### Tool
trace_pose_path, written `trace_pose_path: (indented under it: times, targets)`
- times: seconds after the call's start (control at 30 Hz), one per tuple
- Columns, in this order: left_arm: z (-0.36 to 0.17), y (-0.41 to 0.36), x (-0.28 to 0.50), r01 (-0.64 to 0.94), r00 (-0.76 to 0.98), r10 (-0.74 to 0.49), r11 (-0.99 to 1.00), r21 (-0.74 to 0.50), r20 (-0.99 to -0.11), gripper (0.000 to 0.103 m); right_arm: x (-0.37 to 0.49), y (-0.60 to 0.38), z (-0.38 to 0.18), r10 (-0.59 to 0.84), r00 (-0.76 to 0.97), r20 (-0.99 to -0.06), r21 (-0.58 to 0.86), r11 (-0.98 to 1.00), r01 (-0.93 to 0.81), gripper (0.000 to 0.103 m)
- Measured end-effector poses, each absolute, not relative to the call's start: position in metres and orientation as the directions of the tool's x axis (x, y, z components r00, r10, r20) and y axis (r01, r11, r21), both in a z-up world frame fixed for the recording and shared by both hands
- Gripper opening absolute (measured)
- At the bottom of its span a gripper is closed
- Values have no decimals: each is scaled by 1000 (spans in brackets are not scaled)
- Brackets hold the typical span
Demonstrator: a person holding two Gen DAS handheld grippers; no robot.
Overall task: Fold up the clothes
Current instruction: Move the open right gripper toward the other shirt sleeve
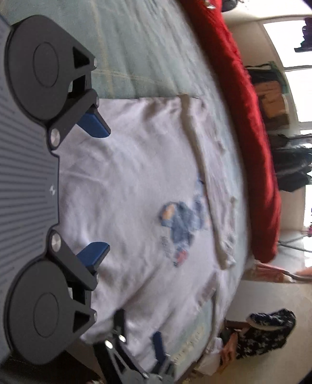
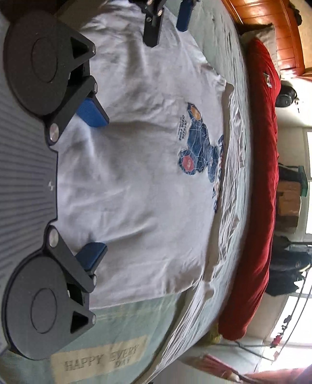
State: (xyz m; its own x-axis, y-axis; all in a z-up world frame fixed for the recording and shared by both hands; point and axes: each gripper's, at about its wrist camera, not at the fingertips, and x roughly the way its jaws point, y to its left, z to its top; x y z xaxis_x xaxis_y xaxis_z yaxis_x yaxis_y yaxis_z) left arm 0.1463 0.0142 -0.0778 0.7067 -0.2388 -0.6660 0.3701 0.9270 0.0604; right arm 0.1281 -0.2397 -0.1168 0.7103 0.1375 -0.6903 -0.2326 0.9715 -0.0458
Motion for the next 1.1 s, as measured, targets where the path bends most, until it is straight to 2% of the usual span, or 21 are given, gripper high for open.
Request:
trace_pose_path:
  times: [0.13,0.3,0.47,0.63,0.77,0.9,1.03,1.1]
  targets:
    - [-72,12,162,374,724,-275,927,25,-633,99,128,-240,-118,128,709,-694,-30,978,-206,103]
    - [-77,-1,202,354,717,-276,935,-7,-640,99,127,-242,-120,139,715,-685,-21,977,-210,103]
    - [-78,-27,244,403,684,-349,913,-68,-640,99,124,-243,-121,147,728,-670,-14,978,-210,103]
    - [-92,-26,246,434,670,-380,897,-78,-638,100,121,-242,-121,144,739,-658,-24,977,-211,103]
    - [-103,-26,247,459,658,-404,884,-87,-636,102,127,-244,-110,157,710,-687,-6,975,-221,103]
    - [-112,-26,247,481,649,-423,872,-90,-632,102,158,-263,-86,187,732,-655,59,979,-197,103]
    - [-112,-23,246,486,650,-428,869,-89,-628,102,222,-297,-56,220,771,-598,154,975,-159,103]
    - [-111,-22,246,486,649,-428,870,-90,-629,102,262,-316,-53,256,754,-605,229,963,-144,103]
